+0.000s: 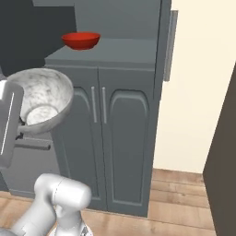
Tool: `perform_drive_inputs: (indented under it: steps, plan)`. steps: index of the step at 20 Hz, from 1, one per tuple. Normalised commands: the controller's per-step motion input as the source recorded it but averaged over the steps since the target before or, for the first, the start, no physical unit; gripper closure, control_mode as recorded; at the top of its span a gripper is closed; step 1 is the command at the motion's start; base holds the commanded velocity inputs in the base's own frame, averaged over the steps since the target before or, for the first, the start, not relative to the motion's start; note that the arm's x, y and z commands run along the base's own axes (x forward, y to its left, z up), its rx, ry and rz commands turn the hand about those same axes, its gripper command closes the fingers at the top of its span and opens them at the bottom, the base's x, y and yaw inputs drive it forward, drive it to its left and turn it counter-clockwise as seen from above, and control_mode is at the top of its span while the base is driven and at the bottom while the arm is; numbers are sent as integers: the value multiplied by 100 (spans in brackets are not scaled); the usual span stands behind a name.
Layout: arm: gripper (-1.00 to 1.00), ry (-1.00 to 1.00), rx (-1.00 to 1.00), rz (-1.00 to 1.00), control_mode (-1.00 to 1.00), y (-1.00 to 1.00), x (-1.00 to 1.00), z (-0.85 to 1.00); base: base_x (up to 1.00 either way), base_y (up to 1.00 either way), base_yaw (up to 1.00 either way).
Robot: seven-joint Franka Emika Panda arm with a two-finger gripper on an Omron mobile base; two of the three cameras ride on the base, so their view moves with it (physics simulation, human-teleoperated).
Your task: Open the cabinet. Pick the bowls from the counter and place them in the cabinet. Then close the cabinet.
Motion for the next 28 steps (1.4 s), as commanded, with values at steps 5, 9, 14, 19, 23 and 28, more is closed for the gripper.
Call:
perform_drive_inputs:
  steps: [5,9,14,19,23,28]
  plan:
    - [100,0,0,0,100,0,0,0,45,-18,2]
    - [100,0,0,0,100,0,0,0,85,-15,0]
    - [100,0,0,0,100,0,0,0,93,-32,0]
    - [100,0,0,0,100,0,0,0,83,-41,0]
    - [100,0,0,0,100,0,0,0,81,-29,0]
    - [100,0,0,0,100,0,0,0,56,-25,0]
